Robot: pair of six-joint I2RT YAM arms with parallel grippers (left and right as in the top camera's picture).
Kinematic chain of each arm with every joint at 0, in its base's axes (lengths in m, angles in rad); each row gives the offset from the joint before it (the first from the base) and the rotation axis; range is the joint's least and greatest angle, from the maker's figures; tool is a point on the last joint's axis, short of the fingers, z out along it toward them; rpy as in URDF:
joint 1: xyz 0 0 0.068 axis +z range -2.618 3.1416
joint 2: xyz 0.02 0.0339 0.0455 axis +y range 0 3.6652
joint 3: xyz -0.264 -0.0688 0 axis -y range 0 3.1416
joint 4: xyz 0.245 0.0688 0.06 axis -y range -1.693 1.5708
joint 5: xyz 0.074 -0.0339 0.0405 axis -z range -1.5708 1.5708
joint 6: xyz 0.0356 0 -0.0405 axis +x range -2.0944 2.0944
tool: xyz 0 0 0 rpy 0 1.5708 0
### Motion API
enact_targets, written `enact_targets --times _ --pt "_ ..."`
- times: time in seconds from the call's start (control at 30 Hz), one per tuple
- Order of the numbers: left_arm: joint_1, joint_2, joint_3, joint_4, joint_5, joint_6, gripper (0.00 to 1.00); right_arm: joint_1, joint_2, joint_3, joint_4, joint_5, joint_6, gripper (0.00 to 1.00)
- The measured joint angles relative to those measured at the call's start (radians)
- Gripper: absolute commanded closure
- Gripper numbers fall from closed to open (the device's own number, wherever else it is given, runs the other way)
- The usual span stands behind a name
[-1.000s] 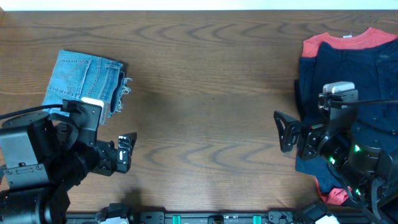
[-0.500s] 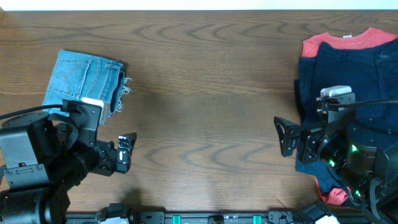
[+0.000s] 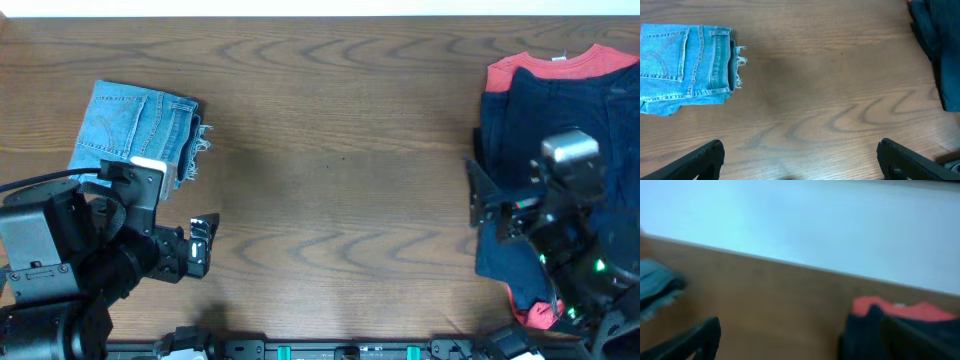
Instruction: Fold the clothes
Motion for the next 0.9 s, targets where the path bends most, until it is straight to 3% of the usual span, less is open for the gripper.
enact_targets --times 0.27,0.6,0.9 --pt "0.0 0.0 0.0 -0.001 -0.004 0.0 0.02 -0.099 -0.296 -0.439 0.109 -0.002 -0.047 0.01" --pt "0.0 0.0 0.0 0.0 -0.004 0.0 0.02 -0.133 -0.618 -0.832 0.324 -0.016 -0.008 0.01" --pt "0.0 0.0 0.0 0.0 -0.004 0.0 0.02 -0.148 -0.64 -1.078 0.597 -0.022 0.036 0.01"
